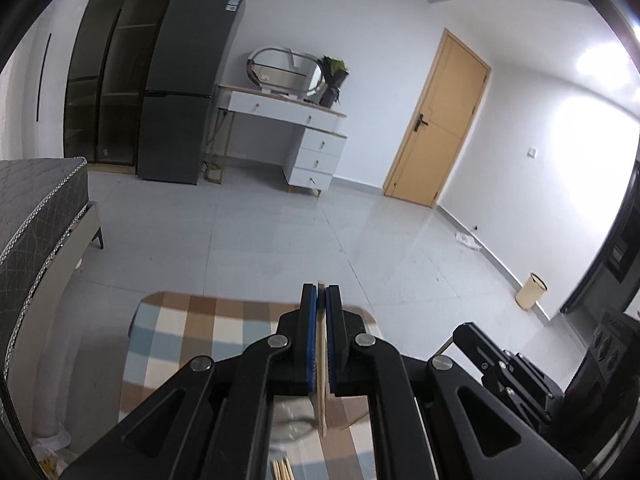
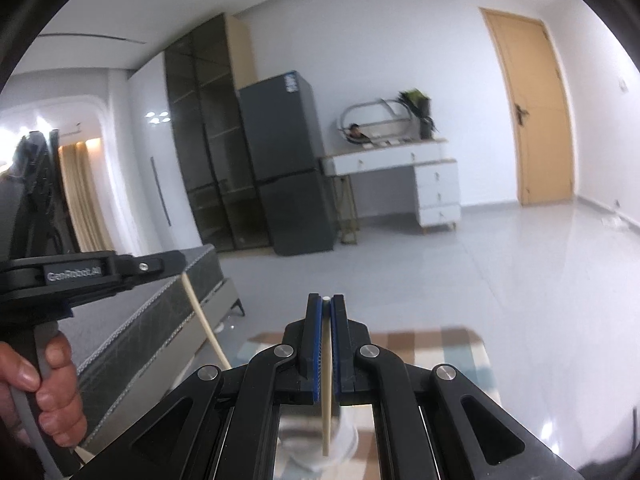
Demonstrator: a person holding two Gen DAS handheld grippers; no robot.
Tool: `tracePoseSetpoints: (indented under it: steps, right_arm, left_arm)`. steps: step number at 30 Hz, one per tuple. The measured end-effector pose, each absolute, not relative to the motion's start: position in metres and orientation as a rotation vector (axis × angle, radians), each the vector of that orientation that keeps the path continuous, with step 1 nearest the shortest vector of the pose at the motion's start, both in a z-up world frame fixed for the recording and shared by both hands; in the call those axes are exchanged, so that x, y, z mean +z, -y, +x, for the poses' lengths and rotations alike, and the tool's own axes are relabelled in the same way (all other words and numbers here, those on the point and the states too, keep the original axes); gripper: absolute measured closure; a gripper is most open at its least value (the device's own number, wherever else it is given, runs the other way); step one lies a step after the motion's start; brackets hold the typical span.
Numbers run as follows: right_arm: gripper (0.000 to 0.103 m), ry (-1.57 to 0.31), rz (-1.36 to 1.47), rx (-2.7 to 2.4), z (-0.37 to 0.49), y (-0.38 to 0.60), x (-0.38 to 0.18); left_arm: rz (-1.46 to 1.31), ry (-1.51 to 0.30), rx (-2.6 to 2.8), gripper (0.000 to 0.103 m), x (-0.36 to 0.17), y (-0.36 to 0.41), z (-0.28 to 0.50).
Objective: Organize utensils
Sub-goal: 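Lift both held chopsticks and carry them above the utensil holder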
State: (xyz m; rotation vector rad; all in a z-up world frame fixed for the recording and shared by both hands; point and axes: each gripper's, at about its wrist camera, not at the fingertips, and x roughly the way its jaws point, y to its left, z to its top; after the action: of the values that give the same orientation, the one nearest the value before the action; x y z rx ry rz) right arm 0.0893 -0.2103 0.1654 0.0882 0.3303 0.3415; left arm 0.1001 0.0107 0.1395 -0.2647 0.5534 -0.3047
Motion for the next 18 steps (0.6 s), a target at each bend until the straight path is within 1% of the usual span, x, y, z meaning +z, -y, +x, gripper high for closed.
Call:
tracePoseSetpoints:
  steps: [4, 8, 13, 18]
  right_arm:
    - [0.1, -0.301, 0.062, 0.376, 0.115, 0.19, 0.177]
    - [0.1, -0.297, 0.032, 0.402, 0.139, 0.172, 0.174]
    - [0.1, -0.306, -0.03, 0.441, 0.153, 0.15, 0.163]
    - [0.1, -0.315, -0.136, 0.481, 0.154, 0.127, 0.139]
  left_arm:
    - [-0.292, -0.535, -0.28, 0.103, 0.138, -0.023, 0.117]
    - [-0.312, -0.54, -0.258, 0.103, 0.124, -0.03, 0.131]
    - [-0.375, -0.556, -0.232, 0.103, 0.105, -0.045, 0.146]
    - [-0.402, -0.562, -0.202, 0.103, 0.092, -0.052, 0.152]
